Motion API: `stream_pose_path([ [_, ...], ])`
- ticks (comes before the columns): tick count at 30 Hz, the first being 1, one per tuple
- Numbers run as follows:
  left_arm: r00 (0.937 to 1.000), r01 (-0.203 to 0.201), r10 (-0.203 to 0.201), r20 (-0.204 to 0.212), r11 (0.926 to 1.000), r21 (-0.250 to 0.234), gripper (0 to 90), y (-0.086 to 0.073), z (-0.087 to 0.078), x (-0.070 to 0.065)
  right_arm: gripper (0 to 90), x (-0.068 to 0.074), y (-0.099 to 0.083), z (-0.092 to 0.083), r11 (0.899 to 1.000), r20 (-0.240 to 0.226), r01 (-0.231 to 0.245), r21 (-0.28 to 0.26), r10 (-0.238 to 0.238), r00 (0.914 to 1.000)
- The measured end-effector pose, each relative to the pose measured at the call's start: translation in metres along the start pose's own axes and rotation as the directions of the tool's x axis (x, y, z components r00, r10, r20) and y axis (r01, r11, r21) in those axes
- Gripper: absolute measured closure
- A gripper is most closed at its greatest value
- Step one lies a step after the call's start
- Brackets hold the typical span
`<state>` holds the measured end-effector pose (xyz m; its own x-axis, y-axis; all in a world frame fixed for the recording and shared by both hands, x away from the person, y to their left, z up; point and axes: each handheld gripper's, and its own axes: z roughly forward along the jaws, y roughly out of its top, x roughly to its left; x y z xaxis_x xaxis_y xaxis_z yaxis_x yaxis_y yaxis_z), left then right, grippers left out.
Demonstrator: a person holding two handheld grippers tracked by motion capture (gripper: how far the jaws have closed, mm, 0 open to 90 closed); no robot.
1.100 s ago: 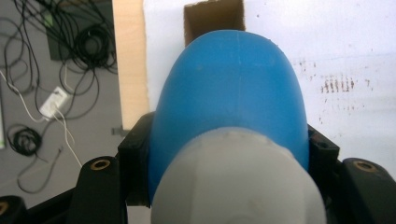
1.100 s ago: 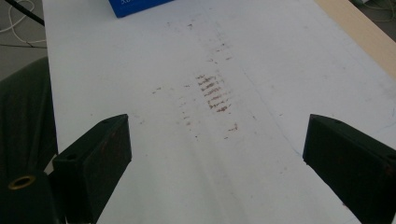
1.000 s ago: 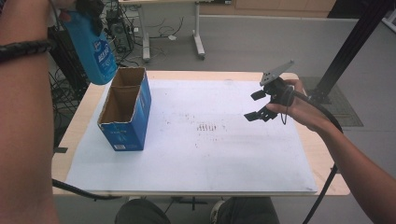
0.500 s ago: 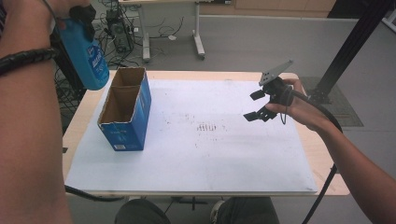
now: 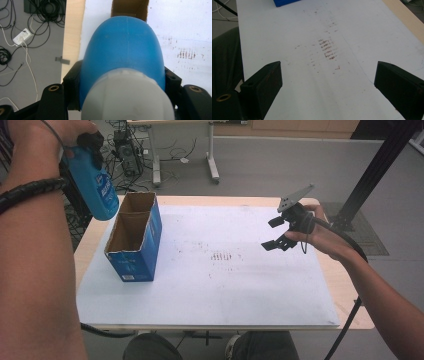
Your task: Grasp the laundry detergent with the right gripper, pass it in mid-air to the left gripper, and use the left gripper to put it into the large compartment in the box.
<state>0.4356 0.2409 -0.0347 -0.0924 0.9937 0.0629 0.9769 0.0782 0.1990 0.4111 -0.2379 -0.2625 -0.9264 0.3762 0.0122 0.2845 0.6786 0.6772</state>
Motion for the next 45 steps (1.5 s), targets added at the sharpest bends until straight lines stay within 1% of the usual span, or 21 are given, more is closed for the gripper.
stream_pose_path([
  [6,1.0000,0.004,-0.004,0.005,1.0000,0.002,37.2,0.000,0.008,-0.002,7.9,0.000,-0.001,-0.001,1.000,0.003,0.000,0.000,0.000,1.0000],
  [8,1.0000,-0.004,0.004,0.003,1.0000,0.001,37.2,0.000,0.014,-0.005,7.9,0.000,-0.002,-0.001,1.000,0.004,0.000,-0.002,0.000,1.0000],
  [10,1.0000,-0.003,0.003,0.003,1.0000,0.001,37.2,0.000,0.016,-0.005,8.0,0.000,-0.002,-0.001,1.000,0.004,-0.001,-0.002,0.001,1.0000],
  [14,0.9999,-0.003,0.003,0.017,1.0000,0.004,37.2,0.001,0.025,-0.008,7.9,0.000,-0.003,0.000,1.000,0.003,0.001,-0.003,-0.001,1.0000],
  [17,0.9997,-0.013,0.013,0.020,0.9998,0.013,37.2,0.002,0.035,-0.010,7.9,-0.001,-0.003,0.001,1.000,0.002,-0.001,-0.003,0.001,1.0000],
  [18,0.9997,-0.013,0.013,0.020,0.9998,0.013,37.2,0.002,0.035,-0.010,7.9,-0.001,-0.003,0.001,1.000,0.002,-0.001,-0.003,0.001,1.0000],
  [22,0.9995,-0.012,0.012,0.029,0.9998,0.016,37.2,0.001,0.043,-0.011,8.0,-0.001,-0.003,0.003,1.000,-0.001,-0.003,-0.001,0.003,1.0000],
  [26,0.9993,-0.012,0.011,0.037,0.9995,0.029,37.2,0.001,0.053,-0.012,8.0,-0.001,-0.003,0.004,1.000,-0.002,0.002,0.000,-0.002,1.0000],
  [28,0.9991,-0.016,0.014,0.039,0.9993,0.034,37.2,0.000,0.062,-0.012,8.0,-0.001,-0.003,0.005,1.000,-0.003,0.000,0.002,0.000,1.0000],
  [29,0.9991,-0.016,0.014,0.039,0.9993,0.034,37.2,0.000,0.062,-0.012,8.0,-0.001,-0.003,0.005,1.000,-0.003,0.000,0.002,0.000,1.0000],
  [30,0.9991,-0.018,0.016,0.040,0.9993,0.034,37.2,0.000,0.063,-0.012,8.0,-0.001,-0.003,0.006,1.000,-0.003,0.000,0.005,0.000,1.0000],
  [31,0.9988,-0.020,0.018,0.045,0.9991,0.038,37.2,-0.001,0.069,-0.012,8.0,-0.001,-0.003,0.007,1.000,-0.004,0.000,0.007,0.000,1.0000],
  [32,0.9988,-0.020,0.018,0.045,0.9991,0.038,37.2,-0.001,0.069,-0.012,8.0,-0.001,-0.003,0.007,1.000,-0.004,0.000,0.007,0.000,1.0000],
  [33,0.9985,-0.023,0.021,0.051,0.9990,0.039,37.2,-0.002,0.075,-0.012,8.0,-0.001,-0.002,0.008,1.000,-0.005,0.002,0.010,-0.002,1.0000],
  [34,0.9985,-0.023,0.021,0.051,0.9990,0.039,37.2,-0.002,0.075,-0.012,8.0,-0.001,-0.002,0.008,1.000,-0.005,0.002,0.010,-0.002,1.0000],
  [36,0.9980,-0.030,0.027,0.056,0.9986,0.044,37.2,-0.003,0.084,-0.014,8.0,-0.001,-0.001,0.009,1.000,-0.005,0.002,0.014,-0.002,1.0000],
  [37,0.9980,-0.030,0.027,0.056,0.9986,0.044,37.2,-0.003,0.084,-0.014,8.0,-0.001,-0.001,0.009,1.000,-0.005,0.002,0.014,-0.002,1.0000],
  [39,0.9977,-0.031,0.028,0.062,0.9984,0.047,37.2,-0.003,0.091,-0.014,8.0,-0.001,-0.001,0.010,1.000,-0.005,0.005,0.015,-0.004,1.0000],
  [40,0.9977,-0.031,0.028,0.062,0.9984,0.047,37.2,-0.003,0.091,-0.014,8.0,-0.001,-0.001,0.010,1.000,-0.005,0.005,0.015,-0.004,1.0000],
  [45,0.9974,-0.039,0.036,0.062,0.9979,0.051,37.2,-0.004,0.104,-0.017,8.0,-0.001,-0.001,0.010,1.000,-0.002,0.006,0.020,-0.006,1.0000],
])
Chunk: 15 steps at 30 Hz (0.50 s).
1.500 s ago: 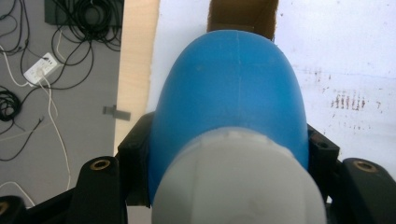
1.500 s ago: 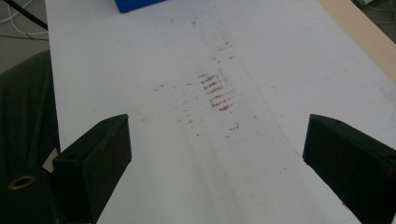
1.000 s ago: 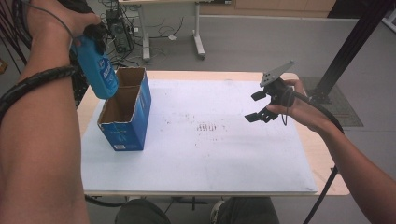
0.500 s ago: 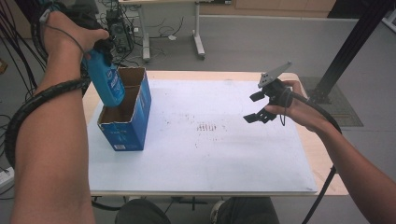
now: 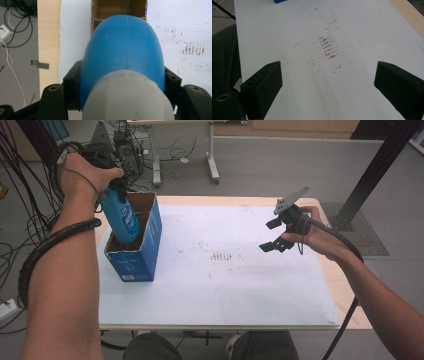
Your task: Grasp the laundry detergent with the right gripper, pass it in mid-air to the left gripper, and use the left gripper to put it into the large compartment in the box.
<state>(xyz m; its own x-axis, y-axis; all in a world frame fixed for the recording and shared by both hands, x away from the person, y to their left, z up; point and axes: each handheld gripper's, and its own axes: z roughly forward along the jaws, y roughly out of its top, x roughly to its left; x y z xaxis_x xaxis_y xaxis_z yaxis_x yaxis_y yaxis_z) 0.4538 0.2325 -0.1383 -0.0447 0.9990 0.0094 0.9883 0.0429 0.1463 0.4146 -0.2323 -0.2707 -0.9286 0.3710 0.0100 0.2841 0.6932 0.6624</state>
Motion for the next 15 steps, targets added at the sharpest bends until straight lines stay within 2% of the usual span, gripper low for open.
stream_pose_path([
  [6,0.9999,-0.002,0.002,0.014,1.0000,0.008,37.2,0.000,0.020,0.000,8.0,0.000,-0.002,0.000,1.000,0.005,-0.004,0.012,0.004,1.0000],
  [15,0.9999,-0.015,0.015,0.003,0.9997,0.019,37.1,-0.001,0.042,-0.002,8.0,-0.001,-0.004,0.000,1.000,0.008,-0.011,0.013,0.011,0.9999],
])
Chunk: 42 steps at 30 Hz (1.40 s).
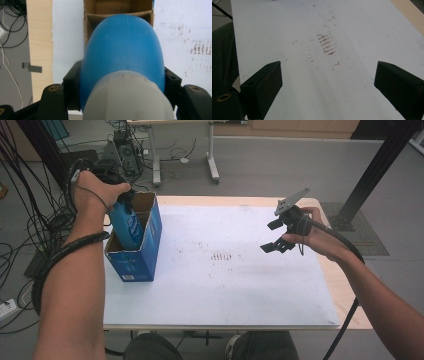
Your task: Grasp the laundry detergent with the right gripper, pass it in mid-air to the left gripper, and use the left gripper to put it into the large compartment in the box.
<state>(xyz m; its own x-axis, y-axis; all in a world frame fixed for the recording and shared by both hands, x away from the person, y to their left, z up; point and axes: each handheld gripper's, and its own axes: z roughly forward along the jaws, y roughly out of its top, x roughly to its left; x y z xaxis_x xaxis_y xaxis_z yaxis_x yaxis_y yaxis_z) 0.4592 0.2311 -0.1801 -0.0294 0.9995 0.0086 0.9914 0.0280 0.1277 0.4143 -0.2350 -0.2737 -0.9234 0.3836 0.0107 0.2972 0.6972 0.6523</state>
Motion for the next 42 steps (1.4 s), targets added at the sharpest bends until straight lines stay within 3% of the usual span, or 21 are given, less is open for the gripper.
stream_pose_path([
  [10,0.9999,-0.010,0.010,-0.003,0.9998,0.015,37.2,-0.004,0.032,0.000,8.0,-0.001,-0.003,0.006,1.000,-0.007,-0.008,0.002,0.008,0.9999],
  [21,0.9999,-0.016,0.016,-0.004,0.9995,0.026,37.1,-0.006,0.057,-0.002,8.0,-0.002,-0.004,0.011,1.000,-0.010,-0.011,0.005,0.012,0.9999],
  [42,0.9997,-0.024,0.024,-0.008,0.9994,0.024,37.1,-0.009,0.081,-0.005,8.0,-0.003,-0.007,0.013,1.000,-0.010,-0.017,0.002,0.017,0.9998],
])
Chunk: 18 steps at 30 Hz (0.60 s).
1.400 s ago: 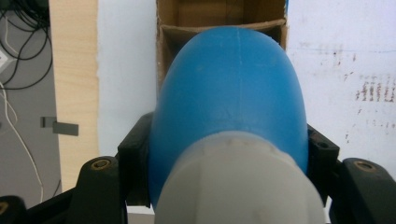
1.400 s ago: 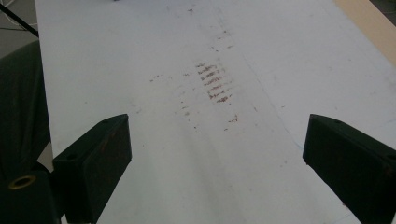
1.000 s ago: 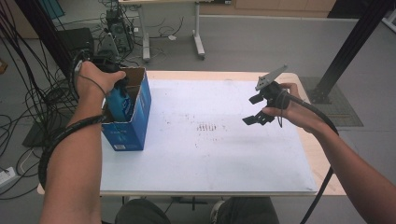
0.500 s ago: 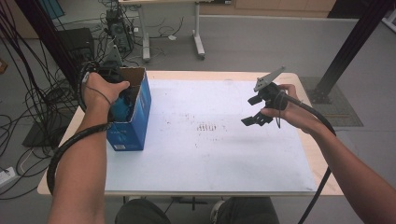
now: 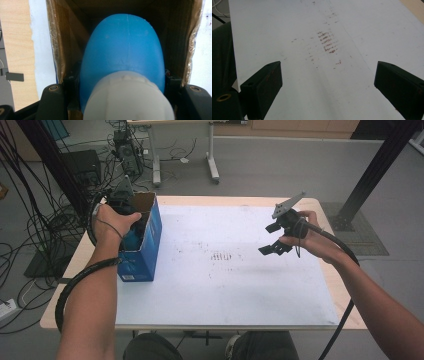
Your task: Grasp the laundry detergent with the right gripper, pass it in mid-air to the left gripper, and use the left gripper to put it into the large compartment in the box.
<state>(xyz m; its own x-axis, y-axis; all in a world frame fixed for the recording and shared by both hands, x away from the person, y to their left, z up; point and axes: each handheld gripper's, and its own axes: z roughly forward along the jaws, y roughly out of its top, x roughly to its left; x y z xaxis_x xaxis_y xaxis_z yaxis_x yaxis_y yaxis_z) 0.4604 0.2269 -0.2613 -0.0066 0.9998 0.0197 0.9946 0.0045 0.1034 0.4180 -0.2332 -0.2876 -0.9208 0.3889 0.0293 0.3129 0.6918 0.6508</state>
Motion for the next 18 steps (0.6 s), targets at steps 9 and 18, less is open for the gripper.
stream_pose_path([
  [9,1.0000,-0.005,0.005,-0.004,1.0000,0.005,37.1,-0.001,0.007,0.000,8.0,-0.001,-0.003,0.000,1.000,0.000,-0.005,-0.002,0.005,1.0000],
  [18,0.9999,-0.010,0.010,-0.008,0.9999,0.008,37.0,-0.003,0.011,0.001,8.0,-0.001,-0.002,0.000,1.000,-0.001,-0.002,-0.001,0.002,1.0000],
])
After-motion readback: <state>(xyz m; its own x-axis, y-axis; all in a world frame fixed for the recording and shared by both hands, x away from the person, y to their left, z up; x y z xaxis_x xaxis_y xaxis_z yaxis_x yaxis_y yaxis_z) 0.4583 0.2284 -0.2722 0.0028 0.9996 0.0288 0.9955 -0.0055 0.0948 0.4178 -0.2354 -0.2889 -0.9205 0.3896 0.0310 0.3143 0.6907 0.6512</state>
